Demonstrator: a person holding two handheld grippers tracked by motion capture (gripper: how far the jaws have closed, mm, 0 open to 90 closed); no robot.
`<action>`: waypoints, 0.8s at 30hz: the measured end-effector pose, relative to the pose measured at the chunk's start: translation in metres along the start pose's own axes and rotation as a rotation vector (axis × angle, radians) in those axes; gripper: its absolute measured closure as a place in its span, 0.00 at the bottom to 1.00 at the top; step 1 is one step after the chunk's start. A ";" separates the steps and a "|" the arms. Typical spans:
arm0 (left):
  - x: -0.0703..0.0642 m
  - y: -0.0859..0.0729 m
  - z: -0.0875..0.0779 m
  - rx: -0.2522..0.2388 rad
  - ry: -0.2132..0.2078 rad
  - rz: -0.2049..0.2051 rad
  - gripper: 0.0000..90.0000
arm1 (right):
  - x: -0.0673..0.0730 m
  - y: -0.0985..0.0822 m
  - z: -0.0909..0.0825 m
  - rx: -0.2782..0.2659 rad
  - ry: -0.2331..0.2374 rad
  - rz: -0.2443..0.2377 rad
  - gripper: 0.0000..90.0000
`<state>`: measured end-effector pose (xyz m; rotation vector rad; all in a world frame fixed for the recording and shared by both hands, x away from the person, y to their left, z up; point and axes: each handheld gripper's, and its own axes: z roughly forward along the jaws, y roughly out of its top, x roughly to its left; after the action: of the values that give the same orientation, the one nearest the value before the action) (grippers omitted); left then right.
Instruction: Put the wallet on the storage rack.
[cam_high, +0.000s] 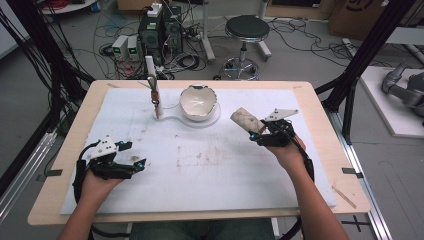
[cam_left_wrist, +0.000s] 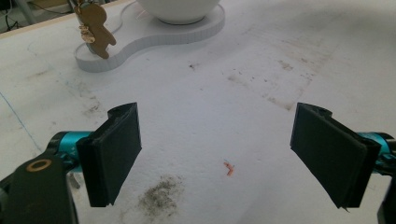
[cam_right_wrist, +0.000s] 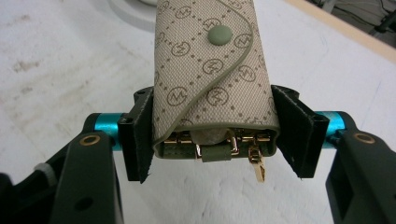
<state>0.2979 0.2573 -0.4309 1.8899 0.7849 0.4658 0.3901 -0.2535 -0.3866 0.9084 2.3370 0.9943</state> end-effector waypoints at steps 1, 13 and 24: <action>0.000 0.000 0.000 -0.003 -0.002 -0.002 0.18 | 0.000 0.005 0.000 0.003 0.000 -0.006 0.41; 0.001 0.001 -0.003 -0.013 0.002 -0.001 0.18 | 0.013 0.063 0.019 -0.004 0.020 -0.078 0.41; 0.001 0.001 -0.003 -0.016 0.000 -0.004 0.18 | 0.027 0.102 0.044 0.014 0.047 -0.129 0.41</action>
<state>0.2971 0.2600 -0.4290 1.8730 0.7820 0.4683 0.4389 -0.1601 -0.3423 0.7359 2.4106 0.9572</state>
